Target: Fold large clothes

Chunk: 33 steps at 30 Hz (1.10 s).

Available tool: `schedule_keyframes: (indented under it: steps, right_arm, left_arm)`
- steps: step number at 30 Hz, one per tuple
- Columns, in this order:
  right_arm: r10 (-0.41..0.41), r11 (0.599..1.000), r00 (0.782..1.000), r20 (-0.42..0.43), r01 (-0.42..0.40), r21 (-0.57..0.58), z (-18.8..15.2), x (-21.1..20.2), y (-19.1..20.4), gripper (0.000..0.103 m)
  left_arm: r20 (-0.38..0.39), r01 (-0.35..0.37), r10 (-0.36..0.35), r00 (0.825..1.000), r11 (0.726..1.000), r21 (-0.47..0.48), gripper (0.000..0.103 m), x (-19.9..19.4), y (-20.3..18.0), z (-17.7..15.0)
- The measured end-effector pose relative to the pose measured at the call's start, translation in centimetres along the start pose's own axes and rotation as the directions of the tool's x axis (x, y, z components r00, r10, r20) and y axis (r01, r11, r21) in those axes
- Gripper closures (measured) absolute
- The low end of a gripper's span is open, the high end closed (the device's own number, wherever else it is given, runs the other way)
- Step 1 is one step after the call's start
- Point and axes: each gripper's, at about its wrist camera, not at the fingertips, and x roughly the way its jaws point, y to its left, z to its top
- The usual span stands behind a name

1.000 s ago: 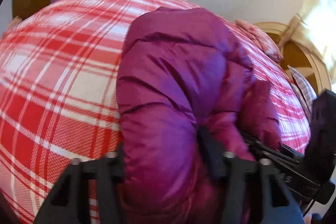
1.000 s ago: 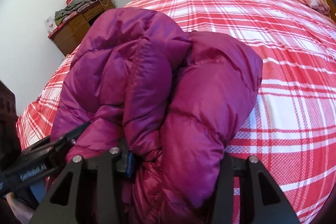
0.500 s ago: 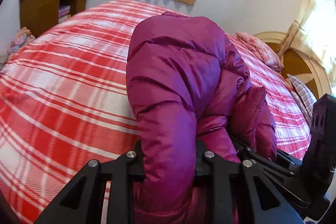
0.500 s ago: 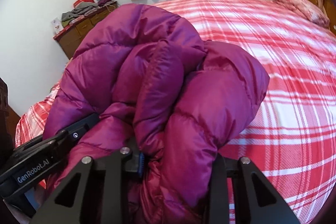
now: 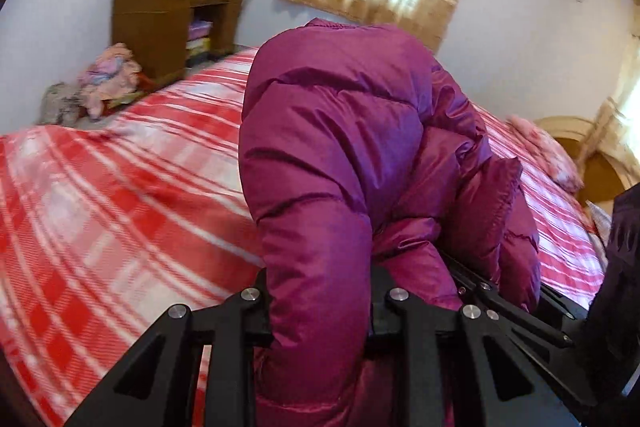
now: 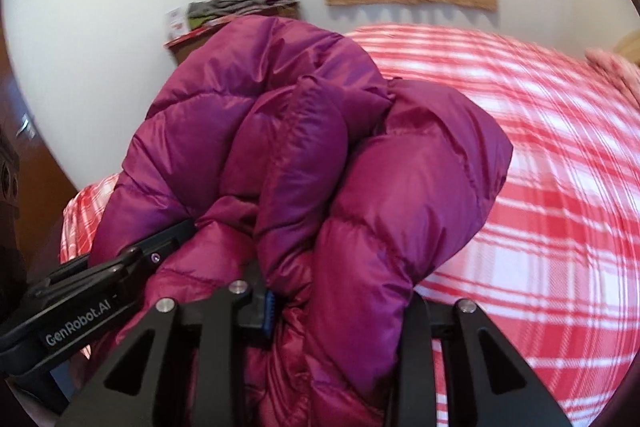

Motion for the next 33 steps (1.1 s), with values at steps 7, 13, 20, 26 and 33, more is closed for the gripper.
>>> schedule_keyframes:
  steps: [7, 13, 20, 26, 33]
  right_arm:
    - [0.094, 0.994, 0.996, -0.003, -0.094, -0.050, 0.7, 2.3, 4.2, 0.070]
    - [0.142, 0.988, 0.990, -0.005, -0.142, -0.069, 1.6, 3.8, 5.1, 0.070]
    - [0.166, 0.979, 0.986, 0.004, -0.164, -0.123, 3.6, 6.2, 7.0, 0.070]
    - [0.147, 0.974, 0.989, -0.019, -0.148, -0.172, 3.8, 9.2, 8.8, 0.070]
    - [0.112, 0.975, 0.993, -0.036, -0.117, -0.189, 4.3, 12.4, 9.5, 0.070]
  left_arm:
    - [0.041, -0.099, 0.101, 0.994, 0.994, -0.042, 0.075, -1.8, 4.7, 1.3]
    - [0.054, -0.134, 0.138, 0.989, 0.988, -0.073, 0.075, -2.3, 7.6, 1.9]
    - [0.077, -0.179, 0.186, 0.980, 0.980, -0.083, 0.075, -2.1, 10.8, 4.3]
    - [0.042, -0.233, 0.238, 0.970, 0.967, -0.098, 0.075, 0.7, 12.7, 5.5]
    - [-0.003, -0.274, 0.275, 0.962, 0.957, -0.097, 0.075, 3.4, 14.0, 6.7]
